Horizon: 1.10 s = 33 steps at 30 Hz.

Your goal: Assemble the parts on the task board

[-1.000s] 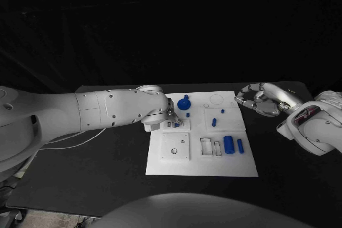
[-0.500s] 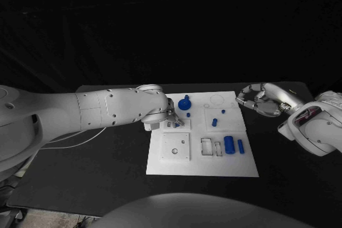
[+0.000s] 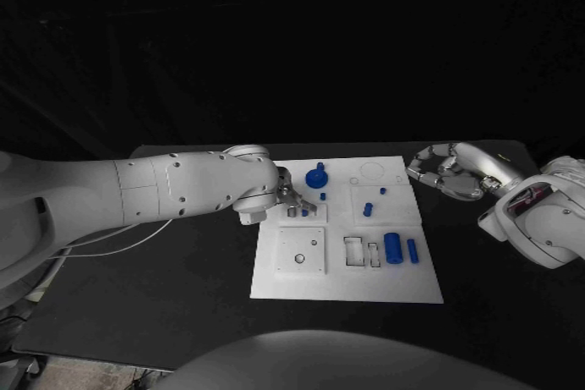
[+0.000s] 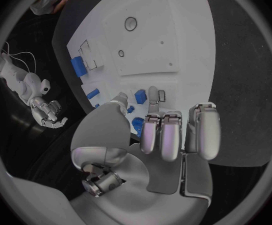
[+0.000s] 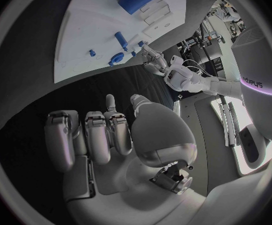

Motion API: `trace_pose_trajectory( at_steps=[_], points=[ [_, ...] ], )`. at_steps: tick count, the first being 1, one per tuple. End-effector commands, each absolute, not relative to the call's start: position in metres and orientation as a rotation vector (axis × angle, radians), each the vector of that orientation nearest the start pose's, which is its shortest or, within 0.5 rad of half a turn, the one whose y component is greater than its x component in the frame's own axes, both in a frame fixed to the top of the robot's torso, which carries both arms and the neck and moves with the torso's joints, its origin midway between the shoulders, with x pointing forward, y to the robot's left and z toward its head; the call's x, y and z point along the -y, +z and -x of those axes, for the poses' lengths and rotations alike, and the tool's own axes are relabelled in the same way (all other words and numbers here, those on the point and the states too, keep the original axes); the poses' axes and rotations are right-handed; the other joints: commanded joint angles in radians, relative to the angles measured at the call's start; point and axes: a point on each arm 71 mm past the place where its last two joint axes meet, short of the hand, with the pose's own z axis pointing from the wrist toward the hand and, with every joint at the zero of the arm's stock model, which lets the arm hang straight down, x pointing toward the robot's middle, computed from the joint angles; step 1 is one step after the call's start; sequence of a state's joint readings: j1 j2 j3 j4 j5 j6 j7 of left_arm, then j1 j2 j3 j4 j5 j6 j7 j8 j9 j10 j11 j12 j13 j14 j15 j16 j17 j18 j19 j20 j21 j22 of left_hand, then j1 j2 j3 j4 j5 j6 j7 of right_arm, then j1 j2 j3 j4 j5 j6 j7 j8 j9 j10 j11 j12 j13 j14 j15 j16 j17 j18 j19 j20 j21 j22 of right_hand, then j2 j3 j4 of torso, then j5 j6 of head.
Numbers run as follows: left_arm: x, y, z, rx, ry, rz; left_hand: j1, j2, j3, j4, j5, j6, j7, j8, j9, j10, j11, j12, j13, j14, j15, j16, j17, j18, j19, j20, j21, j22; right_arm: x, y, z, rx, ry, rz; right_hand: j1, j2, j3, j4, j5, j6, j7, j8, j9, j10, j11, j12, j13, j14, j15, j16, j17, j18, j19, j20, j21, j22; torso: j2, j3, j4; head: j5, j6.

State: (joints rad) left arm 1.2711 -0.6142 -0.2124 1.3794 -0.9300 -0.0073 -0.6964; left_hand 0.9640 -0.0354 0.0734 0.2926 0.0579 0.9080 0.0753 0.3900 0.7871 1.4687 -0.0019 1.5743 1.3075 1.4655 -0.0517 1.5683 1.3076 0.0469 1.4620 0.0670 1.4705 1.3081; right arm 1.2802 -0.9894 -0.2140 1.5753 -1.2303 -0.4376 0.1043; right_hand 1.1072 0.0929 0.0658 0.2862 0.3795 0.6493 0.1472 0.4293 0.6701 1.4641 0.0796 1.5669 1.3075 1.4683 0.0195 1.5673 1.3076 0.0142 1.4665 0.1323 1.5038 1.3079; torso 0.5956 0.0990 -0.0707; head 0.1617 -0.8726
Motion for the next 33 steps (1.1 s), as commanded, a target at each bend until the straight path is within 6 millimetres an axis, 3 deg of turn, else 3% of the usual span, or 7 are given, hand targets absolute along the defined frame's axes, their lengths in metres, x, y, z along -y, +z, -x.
trace_pose_trajectory(
  at_steps=[1, 7, 13, 17, 25, 28, 33],
  points=[
    [-0.168, -0.247, -0.490, -2.351, -0.191, 0.340, -0.008, 0.000, -0.011, -0.001, -0.003, 0.006, -0.006, 0.008, 0.005, 0.102, 0.001, -0.004, 0.263, 0.105, 0.002, 0.002, 0.263, -0.015, 0.025, -0.003, 0.005, 0.191, 0.254, -0.195, -0.460, -1.648, 0.771, 0.058, 0.003, 0.000, -0.004, 0.002, 0.003, 0.000, 0.007, -0.005, -0.001, 0.107, 0.005, 0.004, 0.263, 0.102, 0.008, 0.003, 0.263, 0.010, 0.032, 0.005, -0.005, 0.230, -0.001, 0.0011, 0.0002, 0.000, 0.000],
    [-0.180, -0.221, -0.497, -2.352, -0.170, 0.325, 0.001, 0.001, -0.025, -0.002, -0.001, 0.017, -0.011, 0.025, 0.016, 0.102, -0.004, -0.004, 0.263, 0.105, -0.002, 0.002, 0.263, -0.016, 0.027, -0.006, 0.007, 0.193, 0.254, -0.195, -0.461, -1.648, 0.771, 0.056, 0.000, 0.000, -0.007, 0.004, 0.002, 0.000, 0.008, -0.004, -0.003, 0.107, 0.006, 0.004, 0.263, 0.102, 0.008, 0.003, 0.263, 0.010, 0.032, 0.005, -0.005, 0.230, 0.000, 0.0006, 0.0001, 0.001, 0.000],
    [-0.191, -0.194, -0.507, -2.415, -0.178, 0.311, 0.035, 0.006, -0.050, -0.002, 0.009, 0.024, -0.022, 0.072, 0.057, 0.102, -0.013, -0.004, 0.263, 0.105, -0.010, 0.002, 0.263, -0.018, 0.033, -0.013, 0.011, 0.199, 0.253, -0.196, -0.462, -1.653, 0.772, 0.056, 0.000, 0.000, -0.007, 0.004, 0.002, 0.000, 0.008, -0.004, -0.003, 0.107, 0.006, 0.004, 0.263, 0.102, 0.008, 0.003, 0.263, 0.010, 0.032, 0.005, -0.005, 0.230, -0.001, 0.0007, 0.0007, 0.003, 0.000],
    [-0.196, -0.186, -0.517, -2.473, -0.132, 0.274, 0.054, 0.008, -0.058, -0.003, 0.022, 0.013, -0.023, 0.080, 0.071, 0.102, -0.014, -0.004, 0.263, 0.105, -0.011, 0.002, 0.263, -0.018, 0.034, -0.015, 0.012, 0.201, 0.251, -0.197, -0.463, -1.659, 0.774, 0.058, 0.000, 0.000, -0.007, 0.004, 0.002, 0.000, 0.008, -0.004, -0.003, 0.107, 0.006, 0.004, 0.263, 0.102, 0.008, 0.003, 0.263, 0.010, 0.032, 0.005, -0.005, 0.230, 0.000, 0.0008, 0.0007, 0.008, 0.000],
    [-0.202, -0.188, -0.540, -2.489, -0.068, 0.271, 0.073, 0.016, -0.064, -0.003, 0.038, 0.003, -0.022, 0.084, 0.081, 0.102, -0.013, -0.004, 0.263, 0.105, -0.010, 0.002, 0.263, -0.018, 0.033, -0.015, 0.010, 0.200, 0.249, -0.197, -0.464, -1.666, 0.779, 0.061, -0.003, 0.001, -0.009, 0.005, 0.001, 0.000, 0.008, -0.005, -0.004, 0.107, 0.006, 0.004, 0.263, 0.102, 0.009, 0.003, 0.263, 0.010, 0.033, 0.006, -0.005, 0.230, 0.002, -0.0017, -0.0011, 0.009, 0.000],
    [-0.204, -0.193, -0.547, -2.475, -0.057, 0.283, 0.078, 0.020, -0.065, -0.002, 0.043, 0.005, -0.023, 0.087, 0.084, 0.102, -0.013, -0.004, 0.263, 0.105, -0.010, 0.002, 0.263, -0.018, 0.034, -0.015, 0.012, 0.202, 0.249, -0.197, -0.464, -1.668, 0.779, 0.060, -0.003, 0.001, -0.009, 0.005, 0.001, 0.000, 0.008, -0.005, -0.004, 0.107, 0.006, 0.004, 0.263, 0.102, 0.009, 0.003, 0.263, 0.010, 0.033, 0.006, -0.005, 0.230, 0.000, 0.0005, -0.0004, 0.008, 0.000],
    [-0.205, -0.202, -0.554, -2.452, -0.060, 0.310, 0.089, 0.028, -0.069, -0.002, 0.063, 0.005, -0.025, 0.092, 0.092, 0.102, -0.014, -0.004, 0.263, 0.105, -0.011, 0.002, 0.263, -0.019, 0.037, -0.016, 0.014, 0.204, 0.249, -0.197, -0.464, -1.668, 0.780, 0.061, -0.003, 0.001, -0.009, 0.005, 0.001, 0.000, 0.008, -0.005, -0.004, 0.107, 0.006, 0.004, 0.263, 0.102, 0.009, 0.003, 0.263, 0.010, 0.033, 0.006, -0.005, 0.230, 0.000, 0.0002, -0.0003, 0.009, 0.000]
  ],
)
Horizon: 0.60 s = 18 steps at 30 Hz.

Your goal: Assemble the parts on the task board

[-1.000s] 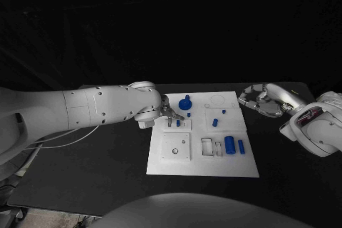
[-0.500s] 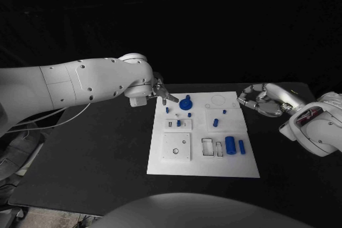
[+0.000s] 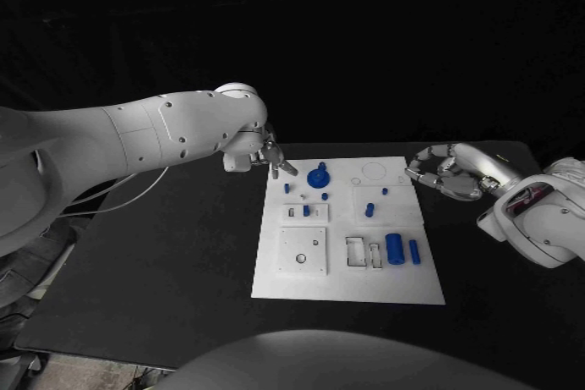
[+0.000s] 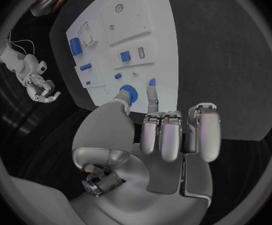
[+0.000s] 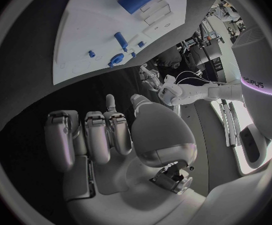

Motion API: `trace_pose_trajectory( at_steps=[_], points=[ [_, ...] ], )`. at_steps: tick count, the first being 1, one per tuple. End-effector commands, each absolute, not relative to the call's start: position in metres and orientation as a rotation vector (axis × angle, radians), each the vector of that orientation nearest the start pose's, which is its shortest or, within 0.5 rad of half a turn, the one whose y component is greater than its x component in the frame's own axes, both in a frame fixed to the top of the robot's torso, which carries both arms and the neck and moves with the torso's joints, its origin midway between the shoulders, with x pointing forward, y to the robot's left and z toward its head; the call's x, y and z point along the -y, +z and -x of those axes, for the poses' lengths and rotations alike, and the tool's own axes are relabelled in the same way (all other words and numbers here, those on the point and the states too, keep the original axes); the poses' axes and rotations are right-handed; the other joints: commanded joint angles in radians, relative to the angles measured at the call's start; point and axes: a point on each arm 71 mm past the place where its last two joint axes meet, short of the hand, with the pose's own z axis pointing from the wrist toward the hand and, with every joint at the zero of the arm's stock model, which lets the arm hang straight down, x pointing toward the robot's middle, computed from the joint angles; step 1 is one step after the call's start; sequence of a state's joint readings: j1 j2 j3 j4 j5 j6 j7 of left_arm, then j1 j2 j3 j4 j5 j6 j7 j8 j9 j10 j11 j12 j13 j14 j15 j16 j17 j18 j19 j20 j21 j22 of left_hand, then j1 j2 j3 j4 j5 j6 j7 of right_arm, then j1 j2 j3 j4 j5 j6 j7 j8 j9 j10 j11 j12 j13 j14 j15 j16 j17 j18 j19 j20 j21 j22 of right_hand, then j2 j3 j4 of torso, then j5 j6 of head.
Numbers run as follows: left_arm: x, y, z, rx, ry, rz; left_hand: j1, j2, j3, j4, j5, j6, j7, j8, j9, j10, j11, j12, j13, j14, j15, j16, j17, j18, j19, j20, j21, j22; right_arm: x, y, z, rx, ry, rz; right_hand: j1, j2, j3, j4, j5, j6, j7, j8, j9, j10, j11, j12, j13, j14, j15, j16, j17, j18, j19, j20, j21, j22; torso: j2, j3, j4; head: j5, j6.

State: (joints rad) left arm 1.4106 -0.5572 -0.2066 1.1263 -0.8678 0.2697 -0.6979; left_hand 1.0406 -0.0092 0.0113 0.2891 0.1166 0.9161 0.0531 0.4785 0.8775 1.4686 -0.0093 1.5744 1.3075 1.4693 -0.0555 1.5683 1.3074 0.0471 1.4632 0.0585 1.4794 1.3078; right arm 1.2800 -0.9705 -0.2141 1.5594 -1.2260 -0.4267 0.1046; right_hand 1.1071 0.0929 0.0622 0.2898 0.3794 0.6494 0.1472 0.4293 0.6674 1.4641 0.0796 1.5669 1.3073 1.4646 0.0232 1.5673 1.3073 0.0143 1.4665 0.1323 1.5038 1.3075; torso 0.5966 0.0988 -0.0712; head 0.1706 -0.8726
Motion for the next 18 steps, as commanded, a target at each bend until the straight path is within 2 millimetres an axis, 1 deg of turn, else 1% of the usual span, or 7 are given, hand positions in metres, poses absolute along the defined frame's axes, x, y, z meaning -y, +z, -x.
trace_pose_trajectory(
  at_steps=[1, 3, 5, 7, 10, 14, 18],
  points=[
    [-0.205, -0.204, -0.555, -2.446, -0.066, 0.317, 0.015, 0.004, -0.008, 0.001, 0.010, -0.003, -0.003, 0.005, 0.004, 0.102, -0.007, -0.004, 0.263, 0.101, -0.007, 0.002, 0.263, -0.020, 0.036, -0.007, 0.006, 0.205, 0.249, -0.197, -0.464, -1.668, 0.780, 0.061, -0.003, 0.001, -0.006, 0.001, 0.001, 0.000, 0.008, -0.005, -0.001, 0.107, 0.006, 0.004, 0.263, 0.106, 0.005, 0.003, 0.263, 0.010, 0.033, 0.006, -0.005, 0.231, -0.001, 0.0004, 0.0003, -0.001, 0.000],
    [-0.203, -0.208, -0.557, -2.431, -0.081, 0.326, 0.023, 0.007, -0.010, 0.000, 0.022, -0.005, -0.004, 0.007, 0.007, 0.102, -0.008, -0.004, 0.263, 0.101, -0.008, 0.002, 0.263, -0.019, 0.036, -0.008, 0.005, 0.205, 0.249, -0.198, -0.464, -1.668, 0.780, 0.061, -0.003, 0.001, -0.006, 0.001, 0.001, 0.000, 0.008, -0.005, -0.001, 0.107, 0.006, 0.004, 0.263, 0.106, 0.005, 0.003, 0.263, 0.010, 0.033, 0.006, -0.005, 0.231, -0.001, 0.0009, 0.0006, -0.003, 0.000],
    [-0.202, -0.210, -0.559, -2.418, -0.096, 0.331, 0.030, 0.010, -0.012, 0.000, 0.032, -0.008, -0.003, 0.007, 0.010, 0.102, -0.008, -0.004, 0.263, 0.101, -0.008, 0.002, 0.263, -0.019, 0.035, -0.008, 0.004, 0.205, 0.249, -0.198, -0.464, -1.668, 0.780, 0.061, -0.003, 0.001, -0.006, 0.001, 0.002, 0.000, 0.007, -0.005, -0.001, 0.107, 0.006, 0.004, 0.263, 0.106, 0.005, 0.003, 0.263, 0.010, 0.032, 0.006, -0.005, 0.231, -0.001, 0.0004, 0.0003, -0.004, 0.000],
    [-0.200, -0.212, -0.560, -2.404, -0.112, 0.334, 0.037, 0.013, -0.014, 0.000, 0.042, -0.016, -0.002, 0.004, 0.011, 0.102, -0.007, -0.004, 0.263, 0.101, -0.007, 0.002, 0.263, -0.019, 0.034, -0.008, 0.003, 0.204, 0.249, -0.198, -0.464, -1.668, 0.781, 0.061, -0.003, 0.001, -0.006, 0.001, 0.002, 0.000, 0.007, -0.005, -0.001, 0.107, 0.006, 0.004, 0.263, 0.106, 0.005, 0.003, 0.263, 0.010, 0.032, 0.006, -0.005, 0.231, 0.000, -0.0001, -0.0007, -0.002, 0.000],
    [-0.197, -0.214, -0.563, -2.381, -0.129, 0.329, 0.047, 0.016, -0.015, -0.001, 0.054, -0.021, -0.001, 0.002, 0.013, 0.102, -0.006, -0.004, 0.263, 0.101, -0.007, 0.002, 0.263, -0.019, 0.034, -0.008, 0.003, 0.205, 0.249, -0.198, -0.464, -1.671, 0.780, 0.062, -0.003, 0.001, -0.006, 0.001, 0.002, 0.000, 0.007, -0.005, -0.001, 0.107, 0.006, 0.004, 0.263, 0.106, 0.005, 0.003, 0.263, 0.010, 0.032, 0.006, -0.005, 0.231, -0.001, 0.0010, 0.0006, -0.001, 0.000],
    [-0.194, -0.218, -0.566, -2.365, -0.141, 0.323, 0.050, 0.017, -0.015, -0.001, 0.057, -0.021, -0.001, 0.002, 0.013, 0.102, -0.006, -0.004, 0.263, 0.101, -0.007, 0.002, 0.263, -0.019, 0.034, -0.008, 0.003, 0.205, 0.248, -0.198, -0.464, -1.671, 0.781, 0.062, -0.003, 0.001, -0.006, 0.001, 0.002, 0.000, 0.007, -0.005, -0.002, 0.107, 0.006, 0.004, 0.263, 0.106, 0.005, 0.003, 0.263, 0.010, 0.033, 0.006, -0.004, 0.231, -0.001, 0.0012, -0.0002, 0.001, 0.000],
    [-0.191, -0.223, -0.569, -2.361, -0.150, 0.318, 0.054, 0.019, -0.015, -0.001, 0.061, -0.020, -0.001, 0.003, 0.014, 0.102, -0.006, -0.004, 0.263, 0.101, -0.006, 0.002, 0.263, -0.019, 0.033, -0.007, 0.002, 0.205, 0.248, -0.198, -0.464, -1.672, 0.782, 0.063, -0.003, 0.001, -0.006, 0.001, 0.002, 0.000, 0.007, -0.005, -0.002, 0.107, 0.006, 0.004, 0.263, 0.106, 0.005, 0.003, 0.263, 0.010, 0.032, 0.006, -0.005, 0.231, -0.001, 0.0006, 0.0000, -0.001, 0.000]
  ],
)
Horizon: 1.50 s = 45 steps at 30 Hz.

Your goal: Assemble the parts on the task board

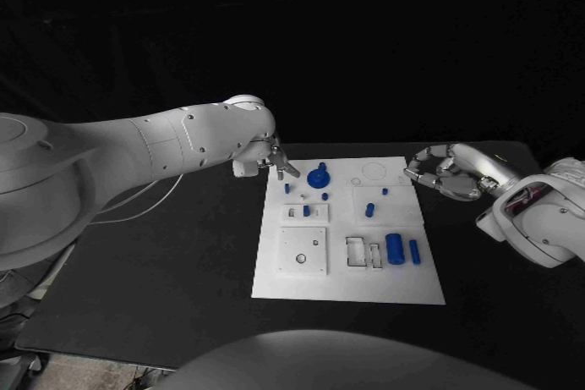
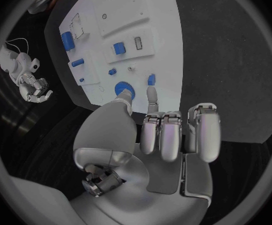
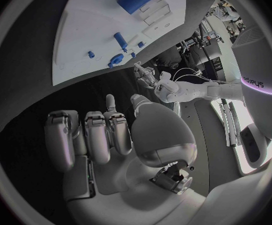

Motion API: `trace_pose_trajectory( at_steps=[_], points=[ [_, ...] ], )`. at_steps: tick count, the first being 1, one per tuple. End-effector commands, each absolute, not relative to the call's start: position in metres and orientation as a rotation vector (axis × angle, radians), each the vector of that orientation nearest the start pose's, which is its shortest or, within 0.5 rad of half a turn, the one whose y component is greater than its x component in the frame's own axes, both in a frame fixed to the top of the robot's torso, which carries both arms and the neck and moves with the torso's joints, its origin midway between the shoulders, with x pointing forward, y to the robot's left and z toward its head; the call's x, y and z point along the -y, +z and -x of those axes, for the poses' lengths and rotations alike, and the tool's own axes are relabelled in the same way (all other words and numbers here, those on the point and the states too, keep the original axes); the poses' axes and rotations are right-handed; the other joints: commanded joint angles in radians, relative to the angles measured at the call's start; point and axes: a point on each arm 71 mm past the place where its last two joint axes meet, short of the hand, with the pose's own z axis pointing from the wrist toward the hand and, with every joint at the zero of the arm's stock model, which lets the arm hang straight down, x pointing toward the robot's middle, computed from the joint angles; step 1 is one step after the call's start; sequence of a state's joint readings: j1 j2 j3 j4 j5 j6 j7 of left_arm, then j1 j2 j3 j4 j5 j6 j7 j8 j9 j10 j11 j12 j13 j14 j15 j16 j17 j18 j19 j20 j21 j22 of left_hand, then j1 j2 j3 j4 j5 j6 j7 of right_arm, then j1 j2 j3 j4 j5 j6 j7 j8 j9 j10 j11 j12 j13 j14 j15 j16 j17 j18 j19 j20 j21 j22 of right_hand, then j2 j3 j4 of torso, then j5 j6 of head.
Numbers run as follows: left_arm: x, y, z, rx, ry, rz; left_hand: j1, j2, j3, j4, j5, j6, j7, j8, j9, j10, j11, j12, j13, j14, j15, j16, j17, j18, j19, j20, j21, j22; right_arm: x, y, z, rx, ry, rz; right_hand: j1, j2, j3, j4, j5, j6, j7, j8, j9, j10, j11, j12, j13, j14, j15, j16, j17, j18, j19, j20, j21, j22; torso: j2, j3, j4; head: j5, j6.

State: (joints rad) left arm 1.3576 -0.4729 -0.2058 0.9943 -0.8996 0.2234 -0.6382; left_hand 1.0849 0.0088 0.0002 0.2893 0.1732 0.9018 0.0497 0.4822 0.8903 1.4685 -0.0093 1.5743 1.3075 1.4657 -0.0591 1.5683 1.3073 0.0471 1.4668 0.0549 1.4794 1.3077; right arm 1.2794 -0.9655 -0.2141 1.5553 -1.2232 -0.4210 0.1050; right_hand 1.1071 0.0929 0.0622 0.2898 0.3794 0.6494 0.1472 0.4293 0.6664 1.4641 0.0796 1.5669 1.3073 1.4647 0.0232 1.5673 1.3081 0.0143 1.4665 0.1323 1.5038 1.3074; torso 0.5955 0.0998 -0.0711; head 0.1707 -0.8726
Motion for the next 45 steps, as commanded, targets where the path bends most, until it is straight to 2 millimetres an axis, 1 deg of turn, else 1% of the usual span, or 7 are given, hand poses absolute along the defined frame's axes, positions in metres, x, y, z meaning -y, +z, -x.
trace_pose_trajectory(
  at_steps=[1, 11, 15, 19, 20, 25, 45],
  points=[
    [-0.191, -0.224, -0.569, -2.363, -0.152, 0.317, 0.011, 0.002, -0.004, -0.001, 0.005, -0.005, 0.002, -0.001, 0.002, 0.102, -0.006, -0.004, 0.263, 0.105, -0.003, 0.002, 0.264, -0.019, 0.030, -0.004, 0.002, 0.205, 0.248, -0.198, -0.464, -1.672, 0.782, 0.063, -0.003, 0.001, -0.006, 0.001, 0.002, 0.000, 0.007, -0.005, -0.001, 0.107, 0.006, 0.004, 0.263, 0.106, 0.005, 0.003, 0.263, 0.010, 0.032, 0.006, -0.005, 0.231, 0.000, -0.0005, -0.0002, -0.001, 0.000],
    [-0.190, -0.240, -0.568, -2.364, -0.123, 0.281, 0.024, 0.003, -0.005, -0.003, 0.011, -0.006, 0.002, 0.000, 0.004, 0.102, -0.005, -0.004, 0.263, 0.105, -0.002, 0.002, 0.264, -0.018, 0.028, -0.003, -0.001, 0.204, 0.249, -0.198, -0.464, -1.674, 0.781, 0.063, -0.003, 0.002, -0.007, 0.000, 0.002, 0.000, 0.007, -0.005, -0.001, 0.107, 0.006, 0.004, 0.263, 0.106, 0.005, 0.003, 0.263, 0.010, 0.033, 0.006, -0.005, 0.231, 0.001, -0.0010, -0.0001, -0.007, 0.000],
    [-0.193, -0.241, -0.569, -2.343, -0.106, 0.280, 0.032, 0.003, -0.009, -0.002, 0.012, 0.002, 0.001, 0.011, 0.015, 0.102, -0.006, -0.004, 0.263, 0.105, -0.002, 0.002, 0.264, -0.018, 0.028, -0.003, 0.000, 0.205, 0.249, -0.198, -0.464, -1.674, 0.781, 0.062, -0.003, 0.002, -0.007, 0.000, 0.002, 0.000, 0.007, -0.005, -0.001, 0.107, 0.006, 0.004, 0.263, 0.106, 0.005, 0.003, 0.263, 0.010, 0.033, 0.006, -0.005, 0.231, 0.000, -0.0003, 0.0003, -0.007, 0.000],
    [-0.196, -0.240, -0.570, -2.319, -0.094, 0.283, 0.043, 0.005, -0.024, 0.000, 0.017, -0.002, -0.005, 0.054, 0.071, 0.102, -0.011, -0.004, 0.263, 0.105, -0.005, 0.002, 0.264, -0.018, 0.029, -0.005, 0.001, 0.208, 0.249, -0.198, -0.463, -1.674, 0.781, 0.062, -0.003, 0.002, -0.007, 0.000, 0.002, 0.000, 0.007, -0.005, -0.001, 0.107, 0.006, 0.004, 0.263, 0.106, 0.005, 0.003, 0.263, 0.010, 0.033, 0.006, -0.005, 0.231, 0.000, 0.0001, 0.0003, -0.007, 0.000],
    [-0.196, -0.240, -0.571, -2.314, -0.092, 0.284, 0.046, 0.010, -0.035, 0.001, 0.018, -0.015, -0.007, 0.084, 0.117, 0.102, -0.016, -0.004, 0.263, 0.105, -0.007, 0.002, 0.264, -0.019, 0.031, -0.007, 0.001, 0.210, 0.249, -0.198, -0.463, -1.674, 0.781, 0.061, -0.003, 0.002, -0.007, 0.000, 0.002, 0.000, 0.007, -0.005, -0.001, 0.107, 0.006, 0.004, 0.263, 0.106, 0.005, 0.003, 0.263, 0.010, 0.033, 0.006, -0.005, 0.231, 0.000, -0.0002, 0.0007, -0.007, 0.000],
    [-0.198, -0.240, -0.571, -2.310, -0.085, 0.284, 0.050, 0.016, -0.051, 0.001, 0.017, -0.030, -0.013, 0.130, 0.186, 0.102, -0.017, -0.004, 0.263, 0.105, -0.011, 0.002, 0.264, -0.019, 0.030, -0.010, -0.001, 0.211, 0.250, -0.199, -0.463, -1.675, 0.780, 0.061, -0.003, 0.002, -0.007, 0.000, 0.002, 0.000, 0.007, -0.005, -0.001, 0.107, 0.006, 0.004, 0.263, 0.106, 0.005, 0.003, 0.263, 0.010, 0.033, 0.006, -0.005, 0.231, -0.001, 0.0000, 0.0005, -0.005, 0.000],
    [-0.197, -0.249, -0.567, -2.354, -0.080, 0.288, 0.048, 0.025, -0.058, 0.002, 0.017, -0.054, -0.010, 0.126, 0.203, 0.102, -0.016, -0.004, 0.263, 0.105, -0.010, 0.002, 0.264, -0.017, 0.026, -0.010, -0.006, 0.209, 0.250, -0.200, -0.463, -1.679, 0.778, 0.059, -0.002, 0.002, -0.007, -0.001, 0.004, 0.001, 0.007, -0.005, -0.002, 0.107, 0.006, 0.004, 0.263, 0.106, 0.005, 0.003, 0.263, 0.010, 0.033, 0.006, -0.005, 0.231, 0.000, 0.0001, -0.0001, -0.006, 0.000]
  ],
)
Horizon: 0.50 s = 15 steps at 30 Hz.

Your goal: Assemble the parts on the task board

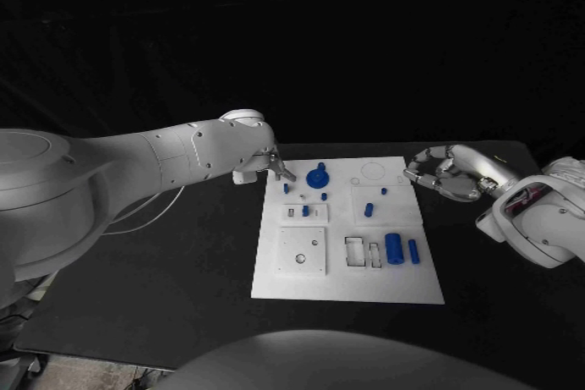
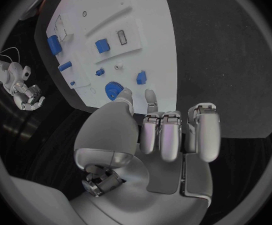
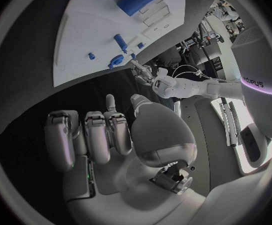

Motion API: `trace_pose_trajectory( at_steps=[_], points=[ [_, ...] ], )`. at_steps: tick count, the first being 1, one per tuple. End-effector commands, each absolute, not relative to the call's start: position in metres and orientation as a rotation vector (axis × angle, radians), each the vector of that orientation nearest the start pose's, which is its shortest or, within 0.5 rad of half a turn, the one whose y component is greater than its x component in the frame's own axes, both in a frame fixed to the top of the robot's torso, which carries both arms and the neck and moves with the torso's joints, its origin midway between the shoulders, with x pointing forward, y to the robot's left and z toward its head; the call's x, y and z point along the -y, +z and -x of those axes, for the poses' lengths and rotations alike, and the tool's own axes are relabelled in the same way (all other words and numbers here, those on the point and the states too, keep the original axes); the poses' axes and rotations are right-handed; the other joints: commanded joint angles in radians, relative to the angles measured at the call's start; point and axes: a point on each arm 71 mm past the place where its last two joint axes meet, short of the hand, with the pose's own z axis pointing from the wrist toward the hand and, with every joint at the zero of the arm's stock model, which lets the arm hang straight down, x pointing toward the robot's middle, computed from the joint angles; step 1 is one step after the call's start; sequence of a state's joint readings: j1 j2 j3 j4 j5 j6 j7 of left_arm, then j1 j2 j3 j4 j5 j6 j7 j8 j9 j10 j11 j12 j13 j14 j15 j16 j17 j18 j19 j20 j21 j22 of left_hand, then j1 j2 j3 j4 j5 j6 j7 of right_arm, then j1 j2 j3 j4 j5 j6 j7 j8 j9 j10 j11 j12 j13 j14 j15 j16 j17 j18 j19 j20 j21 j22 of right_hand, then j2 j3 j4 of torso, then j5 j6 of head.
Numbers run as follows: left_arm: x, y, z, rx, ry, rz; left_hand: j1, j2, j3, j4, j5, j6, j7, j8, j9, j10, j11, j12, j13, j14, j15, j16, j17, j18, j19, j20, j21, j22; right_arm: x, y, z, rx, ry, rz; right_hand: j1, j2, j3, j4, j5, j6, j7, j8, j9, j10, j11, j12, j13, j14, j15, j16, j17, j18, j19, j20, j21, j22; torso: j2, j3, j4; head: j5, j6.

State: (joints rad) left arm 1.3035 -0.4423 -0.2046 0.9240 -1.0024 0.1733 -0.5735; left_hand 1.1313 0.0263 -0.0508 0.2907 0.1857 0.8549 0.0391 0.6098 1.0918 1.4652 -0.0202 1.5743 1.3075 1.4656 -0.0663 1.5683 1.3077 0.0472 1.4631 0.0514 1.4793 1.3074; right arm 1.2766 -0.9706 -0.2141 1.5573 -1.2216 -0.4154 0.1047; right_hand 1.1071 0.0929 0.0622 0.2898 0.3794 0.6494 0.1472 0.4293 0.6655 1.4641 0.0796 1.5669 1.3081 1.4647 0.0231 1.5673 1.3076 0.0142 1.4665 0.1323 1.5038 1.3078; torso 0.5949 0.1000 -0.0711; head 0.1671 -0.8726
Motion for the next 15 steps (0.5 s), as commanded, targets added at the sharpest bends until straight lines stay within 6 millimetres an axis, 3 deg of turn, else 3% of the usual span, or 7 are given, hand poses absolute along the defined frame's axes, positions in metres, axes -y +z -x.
trace_pose_trajectory(
  at_steps=[1, 15],
  points=[
    [-0.1974, -0.2500, -0.5663, -2.358, -0.081, 0.289, 0.001, 0.008, -0.007, 0.000, 0.005, -0.008, 0.001, -0.003, 0.002, 0.106, -0.004, -0.004, 0.263, 0.105, -0.003, 0.002, 0.263, -0.017, 0.030, -0.007, -0.007, 0.209, 0.2501, -0.1996, -0.4629, -1.679, 0.778, 0.059, -0.002, 0.002, -0.007, -0.001, 0.004, 0.001, 0.007, -0.005, -0.001, 0.107, 0.006, 0.004, 0.263, 0.106, 0.005, 0.003, 0.263, 0.010, 0.033, 0.006, -0.005, 0.230, 0.001, -0.0002, -0.0001, -0.002, 0.000],
    [-0.1958, -0.2566, -0.5634, -2.372, -0.097, 0.300, 0.000, 0.017, -0.011, 0.000, 0.008, -0.018, 0.005, -0.028, -0.006, 0.106, -0.001, -0.004, 0.263, 0.105, 0.000, 0.002, 0.263, -0.017, 0.029, -0.005, -0.008, 0.209, 0.2498, -0.1999, -0.4628, -1.682, 0.779, 0.060, -0.001, 0.003, -0.007, -0.001, 0.004, 0.001, 0.007, -0.005, -0.002, 0.107, 0.006, 0.004, 0.263, 0.106, 0.005, 0.003, 0.263, 0.011, 0.032, 0.006, -0.006, 0.230, 0.000, 0.0002, 0.0000, -0.002, 0.000]
  ],
)
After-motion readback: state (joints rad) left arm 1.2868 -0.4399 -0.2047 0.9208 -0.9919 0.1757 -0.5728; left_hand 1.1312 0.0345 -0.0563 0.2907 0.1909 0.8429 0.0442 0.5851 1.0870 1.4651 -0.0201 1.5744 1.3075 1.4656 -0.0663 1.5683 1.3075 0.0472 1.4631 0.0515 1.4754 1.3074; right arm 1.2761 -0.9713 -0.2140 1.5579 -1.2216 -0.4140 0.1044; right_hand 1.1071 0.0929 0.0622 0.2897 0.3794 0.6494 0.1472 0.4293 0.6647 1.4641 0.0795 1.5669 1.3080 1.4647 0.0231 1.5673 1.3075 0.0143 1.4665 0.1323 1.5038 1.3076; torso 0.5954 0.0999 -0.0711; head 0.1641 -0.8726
